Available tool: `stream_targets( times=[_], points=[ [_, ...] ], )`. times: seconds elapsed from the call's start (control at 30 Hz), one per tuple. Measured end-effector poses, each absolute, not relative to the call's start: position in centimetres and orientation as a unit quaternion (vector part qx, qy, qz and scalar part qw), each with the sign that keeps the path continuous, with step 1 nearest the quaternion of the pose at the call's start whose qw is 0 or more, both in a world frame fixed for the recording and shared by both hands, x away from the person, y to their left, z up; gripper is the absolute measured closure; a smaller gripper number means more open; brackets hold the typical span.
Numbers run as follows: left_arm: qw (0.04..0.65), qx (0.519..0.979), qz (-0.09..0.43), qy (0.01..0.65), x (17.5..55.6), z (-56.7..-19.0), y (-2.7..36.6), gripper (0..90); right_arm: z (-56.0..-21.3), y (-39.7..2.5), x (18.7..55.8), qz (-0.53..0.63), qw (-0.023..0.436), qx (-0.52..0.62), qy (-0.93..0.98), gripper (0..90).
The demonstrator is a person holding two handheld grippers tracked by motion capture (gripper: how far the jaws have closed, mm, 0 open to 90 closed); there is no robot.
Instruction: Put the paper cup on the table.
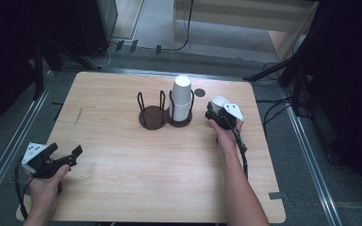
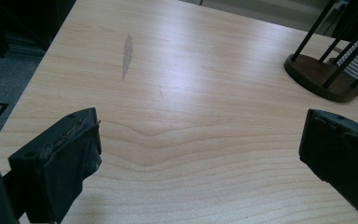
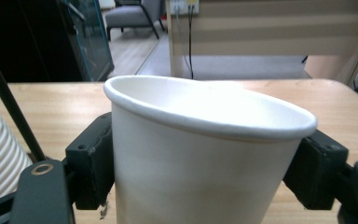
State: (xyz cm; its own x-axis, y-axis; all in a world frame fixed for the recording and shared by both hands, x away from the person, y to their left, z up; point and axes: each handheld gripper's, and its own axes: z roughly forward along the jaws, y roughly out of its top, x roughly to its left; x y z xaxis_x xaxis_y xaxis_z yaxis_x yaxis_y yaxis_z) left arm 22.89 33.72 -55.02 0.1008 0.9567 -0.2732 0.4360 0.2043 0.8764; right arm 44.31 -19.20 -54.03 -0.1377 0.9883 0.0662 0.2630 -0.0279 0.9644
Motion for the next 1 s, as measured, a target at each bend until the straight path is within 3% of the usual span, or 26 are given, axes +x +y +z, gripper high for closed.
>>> stream_targets(
  times=[0.33,0.47,1.0],
  points=[
    [0.474,0.572,0.274,0.611,22.9,-55.1,33.7,0.0,-53.9,-19.3,44.0,0.472,0.363,0.533,0.601,11.6],
    [0.474,0.572,0.274,0.611,22.9,-55.1,33.7,0.0,-53.8,-19.3,43.8,0.474,0.347,0.532,0.610,0.0],
    [0.474,0.572,0.274,0.611,23.0,-55.1,33.7,0.0,-52.8,-20.4,40.6,0.488,0.358,0.506,0.614,0.0]
  ],
)
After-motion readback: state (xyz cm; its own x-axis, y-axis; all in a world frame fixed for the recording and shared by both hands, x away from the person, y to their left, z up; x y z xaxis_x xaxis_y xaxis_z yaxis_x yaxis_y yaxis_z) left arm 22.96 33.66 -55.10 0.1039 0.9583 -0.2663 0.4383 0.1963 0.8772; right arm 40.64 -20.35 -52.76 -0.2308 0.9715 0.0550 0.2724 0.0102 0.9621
